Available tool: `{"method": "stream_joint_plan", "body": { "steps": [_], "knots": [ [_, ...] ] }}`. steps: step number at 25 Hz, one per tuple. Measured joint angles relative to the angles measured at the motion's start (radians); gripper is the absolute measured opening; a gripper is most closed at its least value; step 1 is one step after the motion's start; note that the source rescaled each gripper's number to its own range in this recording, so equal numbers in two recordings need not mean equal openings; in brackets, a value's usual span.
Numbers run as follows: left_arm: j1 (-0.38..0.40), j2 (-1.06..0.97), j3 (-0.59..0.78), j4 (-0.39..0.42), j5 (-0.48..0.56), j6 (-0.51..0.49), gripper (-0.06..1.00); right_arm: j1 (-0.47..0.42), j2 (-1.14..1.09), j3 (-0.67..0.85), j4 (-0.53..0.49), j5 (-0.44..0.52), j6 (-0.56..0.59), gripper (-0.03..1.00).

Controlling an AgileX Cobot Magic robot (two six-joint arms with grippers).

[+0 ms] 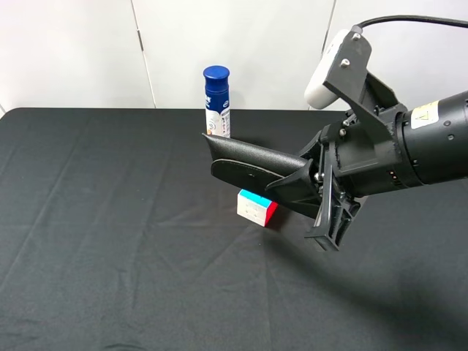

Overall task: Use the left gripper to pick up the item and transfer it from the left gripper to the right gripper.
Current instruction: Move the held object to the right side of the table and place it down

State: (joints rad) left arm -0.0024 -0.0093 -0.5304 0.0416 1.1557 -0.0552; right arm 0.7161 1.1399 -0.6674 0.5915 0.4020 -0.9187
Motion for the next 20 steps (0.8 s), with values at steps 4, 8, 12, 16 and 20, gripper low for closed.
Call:
{"method": "stream_joint_plan", "body": {
  "steps": [4, 8, 12, 16, 20],
  "knots": [
    [0.081, 0.0, 0.0, 0.0, 0.0, 0.0, 0.96, 0.0, 0.0, 0.0, 0.0, -0.001, 0.0, 0.0],
    [0.092, 0.0, 0.0, 0.0, -0.002, 0.002, 0.96, 0.0, 0.0, 0.0, 0.0, -0.027, 0.051, 0.0],
    [0.092, 0.0, 0.024, -0.01, -0.079, 0.068, 0.96, -0.011, 0.0, 0.0, -0.007, -0.078, 0.182, 0.0],
    [0.092, 0.0, 0.039, -0.027, -0.092, 0.104, 0.96, -0.08, 0.0, 0.0, -0.033, -0.1, 0.309, 0.0],
    [0.092, 0.0, 0.04, -0.029, -0.092, 0.108, 0.96, -0.187, 0.002, 0.0, -0.076, -0.102, 0.4, 0.0]
  ]
}}
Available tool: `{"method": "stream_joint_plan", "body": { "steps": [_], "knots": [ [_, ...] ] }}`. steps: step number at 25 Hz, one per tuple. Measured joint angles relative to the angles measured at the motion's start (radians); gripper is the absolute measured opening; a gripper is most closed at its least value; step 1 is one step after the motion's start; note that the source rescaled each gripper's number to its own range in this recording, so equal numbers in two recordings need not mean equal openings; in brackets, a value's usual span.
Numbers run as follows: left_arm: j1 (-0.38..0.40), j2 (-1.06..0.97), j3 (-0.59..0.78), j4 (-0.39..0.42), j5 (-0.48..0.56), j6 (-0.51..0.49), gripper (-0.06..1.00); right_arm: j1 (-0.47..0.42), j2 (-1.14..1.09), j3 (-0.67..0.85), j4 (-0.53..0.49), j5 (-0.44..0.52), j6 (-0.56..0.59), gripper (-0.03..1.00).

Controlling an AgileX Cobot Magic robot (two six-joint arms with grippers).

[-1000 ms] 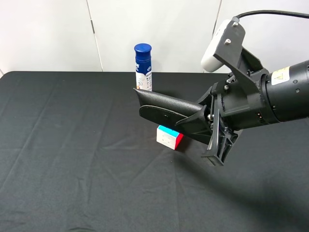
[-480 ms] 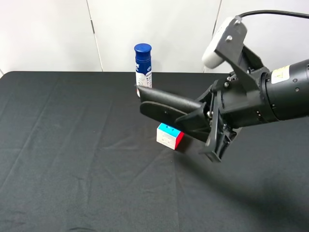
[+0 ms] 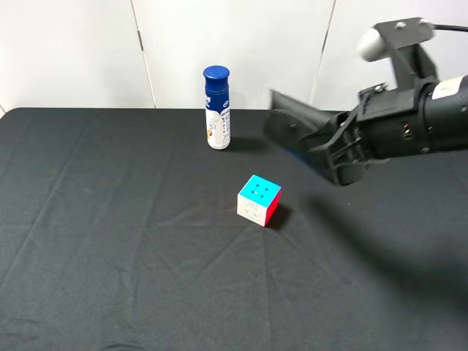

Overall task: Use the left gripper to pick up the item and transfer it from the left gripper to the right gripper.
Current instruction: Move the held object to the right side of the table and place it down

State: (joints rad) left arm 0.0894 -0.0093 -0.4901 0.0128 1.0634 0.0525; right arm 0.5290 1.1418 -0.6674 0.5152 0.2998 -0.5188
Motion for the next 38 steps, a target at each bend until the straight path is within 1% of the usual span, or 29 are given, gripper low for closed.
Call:
{"method": "stream_joint_plan", "body": {
  "steps": [4, 8, 11, 14, 18, 21, 27, 38],
  "knots": [
    [0.0, 0.0, 0.0, 0.0, 0.0, 0.0, 0.96, -0.104, 0.024, 0.0, -0.03, 0.0, 0.023, 0.0],
    [0.0, 0.0, 0.0, 0.0, 0.0, 0.0, 0.96, -0.192, 0.105, 0.0, -0.07, -0.015, 0.028, 0.0],
    [0.0, 0.0, 0.0, 0.0, 0.0, 0.0, 0.96, -0.238, 0.174, 0.0, -0.094, -0.065, 0.029, 0.0],
    [0.0, 0.0, 0.0, 0.0, 0.0, 0.0, 0.96, -0.272, 0.226, 0.0, -0.106, -0.137, 0.029, 0.0],
    [0.0, 0.0, 0.0, -0.001, 0.0, 0.0, 0.96, -0.285, 0.29, 0.0, -0.116, -0.225, 0.03, 0.0],
    [0.0, 0.0, 0.0, -0.001, 0.0, 0.0, 0.96, -0.288, 0.343, 0.0, -0.12, -0.256, 0.03, 0.0],
    [0.0, 0.0, 0.0, -0.001, 0.0, 0.0, 0.96, -0.288, 0.409, 0.0, -0.12, -0.261, 0.03, 0.0],
    [0.0, 0.0, 0.0, -0.001, 0.0, 0.001, 0.96, -0.288, 0.414, 0.0, -0.12, -0.277, 0.03, 0.0]
  ]
}}
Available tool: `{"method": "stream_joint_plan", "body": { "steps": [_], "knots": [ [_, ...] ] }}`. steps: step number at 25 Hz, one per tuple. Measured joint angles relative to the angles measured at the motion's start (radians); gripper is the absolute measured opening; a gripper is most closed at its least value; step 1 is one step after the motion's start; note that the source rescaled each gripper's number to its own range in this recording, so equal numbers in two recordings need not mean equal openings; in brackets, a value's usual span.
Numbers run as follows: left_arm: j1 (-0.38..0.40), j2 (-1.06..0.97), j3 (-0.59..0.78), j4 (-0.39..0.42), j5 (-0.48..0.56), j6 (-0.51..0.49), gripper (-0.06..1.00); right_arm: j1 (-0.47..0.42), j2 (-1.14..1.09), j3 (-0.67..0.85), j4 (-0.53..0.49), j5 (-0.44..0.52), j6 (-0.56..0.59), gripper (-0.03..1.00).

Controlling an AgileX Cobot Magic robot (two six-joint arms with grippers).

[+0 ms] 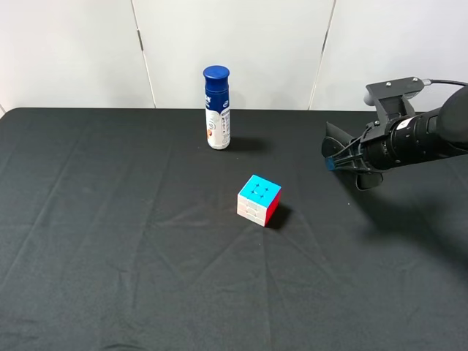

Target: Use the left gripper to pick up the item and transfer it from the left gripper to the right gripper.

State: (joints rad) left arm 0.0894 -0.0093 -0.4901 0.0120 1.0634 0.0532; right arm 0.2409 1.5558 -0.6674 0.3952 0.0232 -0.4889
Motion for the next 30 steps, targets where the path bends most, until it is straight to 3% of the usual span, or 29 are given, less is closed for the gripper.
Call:
{"method": "stream_joint_plan", "body": {
  "steps": [6, 7, 10, 12, 15, 22, 23, 27, 30],
  "knots": [
    [0.0, 0.0, 0.0, 0.0, 0.0, 0.0, 0.96, 0.0, 0.0, 0.0, 0.0, -0.002, 0.0, 0.0],
    [0.0, 0.0, 0.0, 0.0, 0.0, 0.0, 0.96, 0.0, 0.0, 0.0, -0.001, 0.004, -0.003, 0.05],
    [0.0, 0.0, 0.0, 0.0, 0.0, 0.0, 0.96, 0.0, 0.0, 0.0, -0.006, 0.023, -0.015, 0.45],
    [0.0, 0.0, 0.0, 0.0, 0.0, 0.0, 0.96, 0.0, 0.0, 0.0, -0.006, 0.022, -0.016, 0.57],
    [0.0, 0.0, 0.0, 0.0, 0.0, 0.0, 0.96, 0.0, 0.0, 0.0, -0.006, 0.004, -0.013, 0.63],
    [0.0, 0.0, 0.0, 0.0, 0.0, 0.0, 0.96, 0.0, 0.0, 0.0, -0.006, -0.052, 0.002, 0.64],
    [0.0, 0.0, 0.0, 0.0, 0.0, 0.0, 0.96, 0.0, 0.0, 0.0, -0.006, -0.057, 0.004, 0.67],
    [0.0, 0.0, 0.0, 0.0, 0.0, 0.0, 0.96, 0.0, 0.0, 0.0, -0.007, -0.061, 0.004, 0.94],
    [0.0, 0.0, 0.0, 0.0, 0.0, 0.0, 0.96, 0.0, 0.0, 0.0, -0.011, -0.061, 0.004, 0.98]
  ]
}}
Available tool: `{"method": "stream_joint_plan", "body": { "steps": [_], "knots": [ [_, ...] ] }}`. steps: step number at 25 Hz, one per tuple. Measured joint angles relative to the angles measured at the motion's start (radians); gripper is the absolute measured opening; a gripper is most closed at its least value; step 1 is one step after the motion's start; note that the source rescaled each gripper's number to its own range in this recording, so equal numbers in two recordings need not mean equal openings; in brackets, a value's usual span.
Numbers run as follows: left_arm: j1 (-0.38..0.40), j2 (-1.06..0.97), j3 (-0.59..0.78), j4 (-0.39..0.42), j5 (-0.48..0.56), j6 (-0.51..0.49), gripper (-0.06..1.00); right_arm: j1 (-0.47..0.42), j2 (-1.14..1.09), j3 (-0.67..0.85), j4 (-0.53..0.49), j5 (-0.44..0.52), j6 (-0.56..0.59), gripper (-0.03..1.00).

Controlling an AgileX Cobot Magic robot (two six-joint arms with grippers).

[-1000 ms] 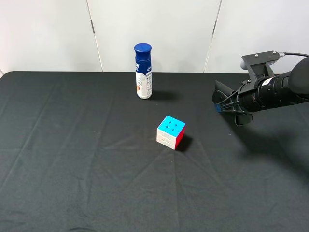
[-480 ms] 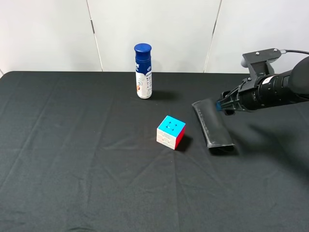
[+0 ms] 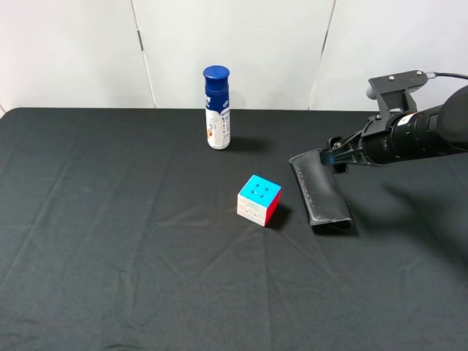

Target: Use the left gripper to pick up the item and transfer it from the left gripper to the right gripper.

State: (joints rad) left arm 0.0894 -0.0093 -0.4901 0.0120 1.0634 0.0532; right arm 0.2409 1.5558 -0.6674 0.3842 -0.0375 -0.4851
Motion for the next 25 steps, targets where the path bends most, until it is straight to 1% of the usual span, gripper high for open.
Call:
{"method": "stream_joint_plan", "body": {
  "steps": [9, 12, 16, 19, 21, 23, 25],
  "knots": [
    [0.0, 0.0, 0.0, 0.0, 0.0, 0.0, 0.96, 0.0, 0.0, 0.0, -0.007, 0.004, 0.0, 1.0],
    [0.0, 0.0, 0.0, 0.0, 0.0, 0.0, 0.96, 0.0, -0.019, 0.0, -0.007, 0.038, 0.0, 1.0],
    [0.0, 0.0, 0.0, 0.0, 0.0, 0.0, 0.96, 0.0, -0.097, 0.0, -0.007, 0.137, 0.004, 1.0],
    [0.0, 0.0, 0.0, 0.0, 0.0, 0.0, 0.96, 0.0, -0.185, 0.0, -0.008, 0.238, 0.028, 1.0],
    [0.0, 0.0, 0.0, 0.0, 0.0, 0.0, 0.96, 0.0, -0.255, 0.0, -0.011, 0.322, 0.055, 1.0],
    [0.0, 0.0, 0.0, 0.0, 0.0, 0.0, 0.96, 0.0, -0.324, 0.0, -0.024, 0.383, 0.09, 1.0],
    [0.0, 0.0, 0.0, 0.0, 0.0, 0.0, 0.96, 0.0, -0.395, 0.0, -0.059, 0.455, 0.138, 1.0]
  ]
}}
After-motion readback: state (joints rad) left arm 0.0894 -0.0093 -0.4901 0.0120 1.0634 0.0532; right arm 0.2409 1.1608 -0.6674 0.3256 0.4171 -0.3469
